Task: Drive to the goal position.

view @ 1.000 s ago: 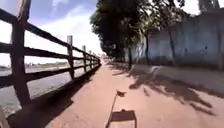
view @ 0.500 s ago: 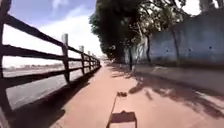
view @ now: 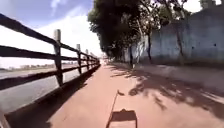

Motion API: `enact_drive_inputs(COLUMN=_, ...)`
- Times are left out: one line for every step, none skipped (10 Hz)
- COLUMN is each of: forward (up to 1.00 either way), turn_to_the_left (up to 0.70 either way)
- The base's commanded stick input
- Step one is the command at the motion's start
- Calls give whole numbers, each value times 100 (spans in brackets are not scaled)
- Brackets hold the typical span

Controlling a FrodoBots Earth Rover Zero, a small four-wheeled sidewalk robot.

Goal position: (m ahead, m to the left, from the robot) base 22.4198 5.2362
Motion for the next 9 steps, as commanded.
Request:
enact_drive_inputs(forward=70, turn_to_the_left=-8)
enact_drive_inputs(forward=70, turn_to_the_left=-8)
enact_drive_inputs(forward=70, turn_to_the_left=-8)
enact_drive_inputs(forward=70, turn_to_the_left=-8)
enact_drive_inputs(forward=70, turn_to_the_left=-8)
enact_drive_inputs(forward=70, turn_to_the_left=-8)
enact_drive_inputs(forward=70, turn_to_the_left=-8)
enact_drive_inputs(forward=70, turn_to_the_left=-8)
enact_drive_inputs(forward=70, turn_to_the_left=-8)
